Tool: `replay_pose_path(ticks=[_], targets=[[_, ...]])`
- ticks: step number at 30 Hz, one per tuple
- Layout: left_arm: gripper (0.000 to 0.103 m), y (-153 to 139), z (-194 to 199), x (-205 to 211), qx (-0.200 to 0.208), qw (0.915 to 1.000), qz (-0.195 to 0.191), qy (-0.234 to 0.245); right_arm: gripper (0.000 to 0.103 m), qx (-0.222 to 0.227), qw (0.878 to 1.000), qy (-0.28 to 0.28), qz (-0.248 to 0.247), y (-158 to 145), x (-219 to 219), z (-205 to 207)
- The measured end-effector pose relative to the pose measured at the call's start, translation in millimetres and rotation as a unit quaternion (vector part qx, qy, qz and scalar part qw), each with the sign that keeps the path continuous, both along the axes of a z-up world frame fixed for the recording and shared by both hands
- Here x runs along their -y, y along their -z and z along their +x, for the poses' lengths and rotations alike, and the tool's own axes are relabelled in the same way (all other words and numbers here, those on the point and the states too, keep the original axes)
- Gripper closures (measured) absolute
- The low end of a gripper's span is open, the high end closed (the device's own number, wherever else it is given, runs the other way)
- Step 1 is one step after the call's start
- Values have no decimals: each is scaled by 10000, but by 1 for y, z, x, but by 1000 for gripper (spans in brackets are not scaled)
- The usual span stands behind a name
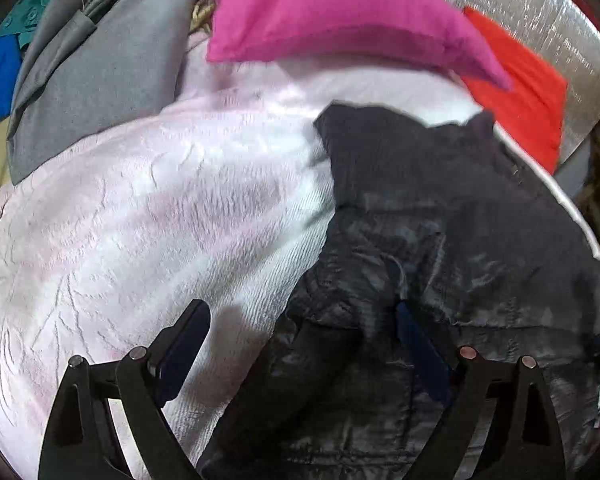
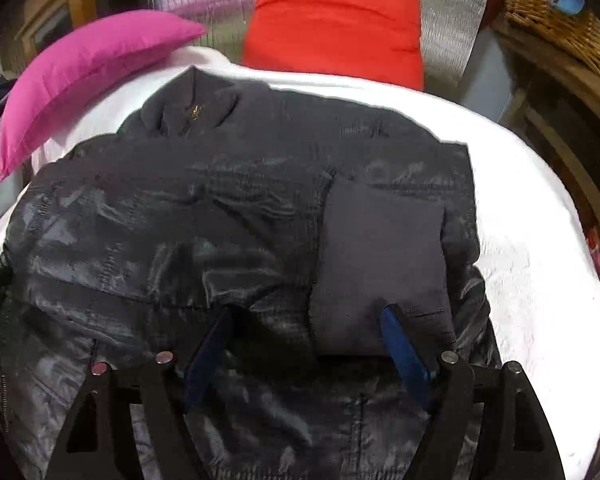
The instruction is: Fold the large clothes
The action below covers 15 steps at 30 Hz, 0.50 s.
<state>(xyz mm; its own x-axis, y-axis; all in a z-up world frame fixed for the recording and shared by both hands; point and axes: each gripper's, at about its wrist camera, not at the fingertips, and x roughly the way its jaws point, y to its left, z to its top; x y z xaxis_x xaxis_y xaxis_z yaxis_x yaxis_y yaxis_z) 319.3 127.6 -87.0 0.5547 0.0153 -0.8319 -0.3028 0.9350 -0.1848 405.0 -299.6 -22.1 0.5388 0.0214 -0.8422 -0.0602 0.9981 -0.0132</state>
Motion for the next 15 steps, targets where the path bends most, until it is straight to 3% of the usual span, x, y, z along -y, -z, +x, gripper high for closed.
replay_pose_path(ticks=[4, 10, 11, 12, 13, 14, 15], targets=[[9, -23, 0, -18, 514, 9983, -255, -121, 23, 0, 10000, -92, 15, 1, -1, -4], [10, -4, 67, -29, -48, 9915, -1229, 416, 22, -36, 9997, -186, 155, 6, 4, -4], [14, 1, 77, -31, -144, 9902, -1313, 446, 22, -34, 9996, -207, 172, 5, 6, -3], [20, 5, 87, -31, -219, 9886, -1404, 489, 22, -24, 9996, -225, 172, 6, 7, -4], [39, 6, 93, -30, -238, 9867, -1513, 546, 22, -10, 9996, -234, 180, 4, 9, -7], [69, 7, 100, -29, -266, 9843, -1632, 616, 22, -2, 9995, -241, 192, 6, 9, -6], [76, 9, 106, -29, -314, 9824, -1712, 683, 22, -3, 9995, -255, 191, 6, 9, -6]])
